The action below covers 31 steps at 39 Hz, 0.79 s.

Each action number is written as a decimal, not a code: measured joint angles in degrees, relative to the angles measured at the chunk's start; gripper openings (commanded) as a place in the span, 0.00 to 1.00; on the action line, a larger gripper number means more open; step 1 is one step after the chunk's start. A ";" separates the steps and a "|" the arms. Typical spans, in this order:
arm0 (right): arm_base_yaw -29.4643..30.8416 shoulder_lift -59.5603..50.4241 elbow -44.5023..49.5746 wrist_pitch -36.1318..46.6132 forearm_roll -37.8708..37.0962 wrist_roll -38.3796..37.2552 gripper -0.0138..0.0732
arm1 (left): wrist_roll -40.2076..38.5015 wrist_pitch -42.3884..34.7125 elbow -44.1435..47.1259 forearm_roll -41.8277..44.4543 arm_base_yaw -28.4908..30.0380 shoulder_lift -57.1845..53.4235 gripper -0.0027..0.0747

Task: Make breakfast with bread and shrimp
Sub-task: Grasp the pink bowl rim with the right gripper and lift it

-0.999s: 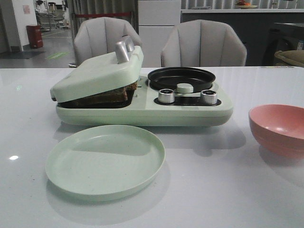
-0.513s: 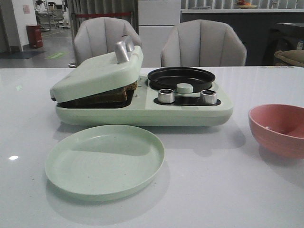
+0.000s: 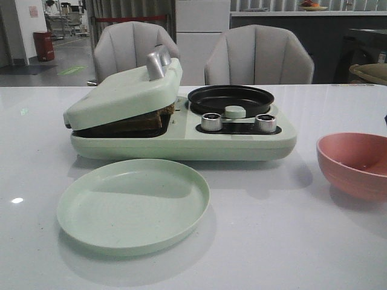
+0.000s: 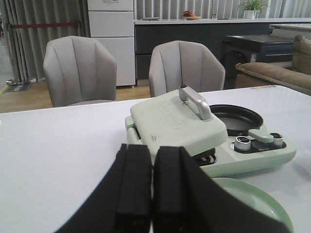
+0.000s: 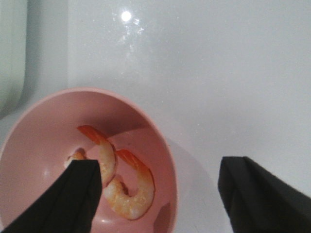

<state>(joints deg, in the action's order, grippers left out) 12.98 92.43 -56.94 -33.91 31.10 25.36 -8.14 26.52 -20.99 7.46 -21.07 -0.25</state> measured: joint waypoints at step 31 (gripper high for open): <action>-0.81 7.88 -5.08 -1.02 0.38 0.24 0.31 | 0.00 -0.04 0.00 0.00 0.00 0.00 0.18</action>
<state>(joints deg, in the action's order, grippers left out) 12.17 100.31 -62.01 -34.94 31.48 25.59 -8.14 26.48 -20.99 7.46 -21.07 -0.25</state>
